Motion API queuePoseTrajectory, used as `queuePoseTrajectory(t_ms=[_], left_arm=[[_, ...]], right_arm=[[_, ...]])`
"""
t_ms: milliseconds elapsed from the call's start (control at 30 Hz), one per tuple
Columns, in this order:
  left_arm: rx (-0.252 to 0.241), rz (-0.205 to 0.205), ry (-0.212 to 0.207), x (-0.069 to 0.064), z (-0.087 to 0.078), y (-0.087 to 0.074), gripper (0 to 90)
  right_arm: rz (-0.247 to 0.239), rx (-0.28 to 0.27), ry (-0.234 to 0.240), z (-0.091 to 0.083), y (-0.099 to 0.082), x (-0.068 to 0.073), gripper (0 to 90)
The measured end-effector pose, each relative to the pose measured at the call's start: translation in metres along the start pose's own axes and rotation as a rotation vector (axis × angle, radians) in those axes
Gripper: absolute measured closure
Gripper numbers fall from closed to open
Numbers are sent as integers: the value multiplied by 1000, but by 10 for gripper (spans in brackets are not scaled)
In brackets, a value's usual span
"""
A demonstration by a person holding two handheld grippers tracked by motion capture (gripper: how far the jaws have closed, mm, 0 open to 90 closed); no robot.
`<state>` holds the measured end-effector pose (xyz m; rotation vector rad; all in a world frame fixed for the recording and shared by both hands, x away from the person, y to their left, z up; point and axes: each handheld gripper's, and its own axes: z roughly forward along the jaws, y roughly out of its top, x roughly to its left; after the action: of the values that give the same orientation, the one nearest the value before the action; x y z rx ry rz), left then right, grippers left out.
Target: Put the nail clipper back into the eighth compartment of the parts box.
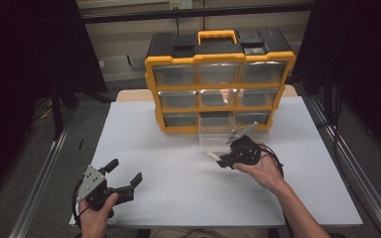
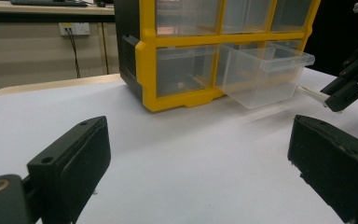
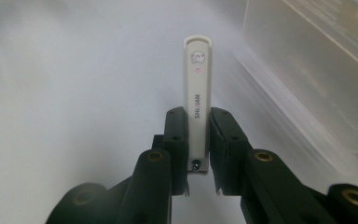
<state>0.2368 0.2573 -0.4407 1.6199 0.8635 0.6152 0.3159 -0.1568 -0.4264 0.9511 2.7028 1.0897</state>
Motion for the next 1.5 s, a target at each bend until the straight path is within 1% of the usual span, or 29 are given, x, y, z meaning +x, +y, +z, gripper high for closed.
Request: queuePoseTrajectory(t_ms=[67, 100, 167, 200, 233, 267, 333, 367, 400, 533, 600, 633, 667, 800, 867, 900, 933, 967, 1100, 1133, 1200, 1233, 1267, 1367, 1400, 1433, 1500], left_arm=[[-1, -3, 1, 0, 0, 0, 58], [-2, -3, 2, 0, 0, 0, 58], [-2, -4, 0, 0, 0, 0, 58], [-2, -2, 3, 0, -1, 0, 57], [-1, 3, 6, 0, -1, 0, 58], [-1, 4, 9, 0, -1, 0, 58], [0, 5, 13, 0, -1, 0, 52], [1, 2, 11, 0, -1, 0, 52], [2, 2, 13, -1, -1, 0, 52], [1, 1, 6, -1, -1, 0, 52], [0, 1, 5, -1, -1, 0, 52], [1, 0, 4, -1, -1, 0, 52], [2, -1, 3, -1, 0, 0, 52], [4, 2, 10, -1, 0, 0, 52], [3, 6, 0, -1, -1, 0, 52], [3, 2, 2, -2, 0, -1, 51], [3, 3, -3, -2, 0, -1, 52], [4, 3, -5, -2, 0, -1, 52], [3, 1, -1, -1, 0, 0, 52], [1, -1, -3, -1, 0, 0, 52], [3, 1, -6, -1, 1, 0, 52], [6, 3, 4, -2, 1, 0, 52], [7, 1, 3, -2, 1, 0, 52], [9, -10, 2, -2, 2, 0, 52], [10, -3, 3, -1, 1, 0, 52], [11, -5, 6, -1, 1, 0, 52], [9, -9, 6, -1, 2, 0, 52]], right_arm=[[8, -7, 1, -2, 0, 1, 773], [-2, -16, 1, -4, 1, 1, 773], [-5, -22, -3, -7, 2, 1, 773], [-14, -36, 0, -7, 3, 1, 773], [0, -31, -2, -10, 3, 2, 773], [-15, -43, 1, -11, 4, 2, 773], [-20, -60, 7, -14, 6, 2, 773], [-29, -62, 5, -16, 6, 2, 773], [-18, -65, -1, -17, 7, 3, 773], [-34, -76, 0, -22, 12, 1, 773], [-32, -87, 3, -24, 13, 1, 773], [-36, -83, -4, -26, 14, 1, 773], [-32, -86, 1, -26, 14, 1, 773], [-38, -92, -9, -30, 16, 1, 773], [-45, -95, -13, -33, 18, 1, 773], [-44, -101, -16, -36, 19, 2, 773], [-49, -108, -9, -39, 19, 2, 773], [-53, -109, -13, -42, 20, 2, 773], [-64, -119, -31, -52, 26, 1, 773], [-64, -114, -40, -54, 28, 1, 773], [-66, -116, -41, -57, 32, 0, 773], [-65, -115, -38, -58, 34, 0, 773], [-62, -117, -32, -60, 37, -1, 773], [-63, -123, -41, -62, 46, -2, 773], [-64, -127, -44, -62, 49, -3, 773], [-64, -126, -42, -63, 51, -4, 773], [-58, -126, -53, -64, 56, -6, 773]])
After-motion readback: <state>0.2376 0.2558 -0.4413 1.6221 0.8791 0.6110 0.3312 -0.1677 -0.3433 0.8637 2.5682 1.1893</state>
